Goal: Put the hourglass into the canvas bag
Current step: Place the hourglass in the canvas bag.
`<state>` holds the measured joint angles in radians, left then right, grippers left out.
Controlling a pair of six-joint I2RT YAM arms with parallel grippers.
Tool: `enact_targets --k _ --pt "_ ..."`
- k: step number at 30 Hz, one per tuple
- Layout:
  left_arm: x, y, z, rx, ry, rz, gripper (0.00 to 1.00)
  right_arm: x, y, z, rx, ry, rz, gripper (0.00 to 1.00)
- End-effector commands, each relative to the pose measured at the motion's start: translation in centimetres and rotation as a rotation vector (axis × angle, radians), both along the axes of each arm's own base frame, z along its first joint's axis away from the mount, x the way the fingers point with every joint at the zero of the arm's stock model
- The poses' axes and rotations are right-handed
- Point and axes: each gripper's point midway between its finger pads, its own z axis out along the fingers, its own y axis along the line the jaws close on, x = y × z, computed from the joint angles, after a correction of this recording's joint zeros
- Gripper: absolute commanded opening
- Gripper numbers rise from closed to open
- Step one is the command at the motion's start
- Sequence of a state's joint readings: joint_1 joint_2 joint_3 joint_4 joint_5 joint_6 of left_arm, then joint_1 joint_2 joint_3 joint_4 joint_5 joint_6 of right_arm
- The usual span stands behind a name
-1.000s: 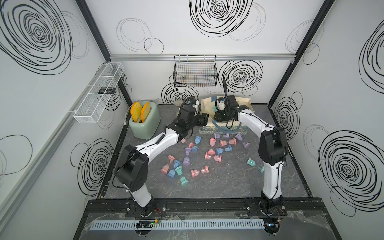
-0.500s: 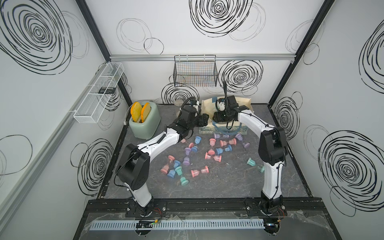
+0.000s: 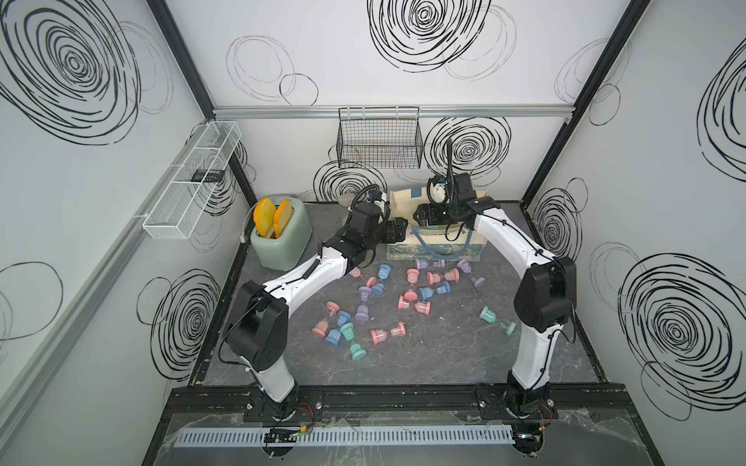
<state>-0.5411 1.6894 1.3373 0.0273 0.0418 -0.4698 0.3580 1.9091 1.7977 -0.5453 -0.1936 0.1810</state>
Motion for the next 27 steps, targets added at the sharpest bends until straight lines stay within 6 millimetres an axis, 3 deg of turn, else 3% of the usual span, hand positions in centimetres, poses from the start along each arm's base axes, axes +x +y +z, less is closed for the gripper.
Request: enact_targets --k 1,5,9,14,19,22,27 --pt "-0.9 1.2 4.6 -0.07 -0.068 0.014 0.91 -1.6 -0.8 4.3 0.042 -0.057 -0.022 0.94" --pt "-2.8 2.1 5.4 -0.1 -0.059 0.008 0.96 -3.8 -1.7 5.9 0.041 -0.063 -0.078 0.94" --pt "-5.5 3.1 4.3 -0.101 -0.021 -0.015 0.98 -8.0 -1.7 4.8 0.02 -0.038 -0.094 0.94" --pt "-8.8 4.6 1.6 -0.067 0.047 -0.021 0.96 -13.9 -0.3 1.7 -0.046 -0.013 -0.034 0.95" --pt "-11.9 5.4 -0.6 -0.025 0.096 -0.041 0.96 -19.0 1.2 -3.5 -0.053 0.055 0.066 0.95" --pt "-13.4 5.3 -1.5 -0.002 0.118 -0.056 0.96 -21.0 2.0 -6.8 -0.089 0.104 0.128 0.94" --pt "-15.1 5.4 -2.4 0.033 0.127 -0.055 0.96 -21.8 1.7 -11.2 -0.154 0.198 0.136 0.91"
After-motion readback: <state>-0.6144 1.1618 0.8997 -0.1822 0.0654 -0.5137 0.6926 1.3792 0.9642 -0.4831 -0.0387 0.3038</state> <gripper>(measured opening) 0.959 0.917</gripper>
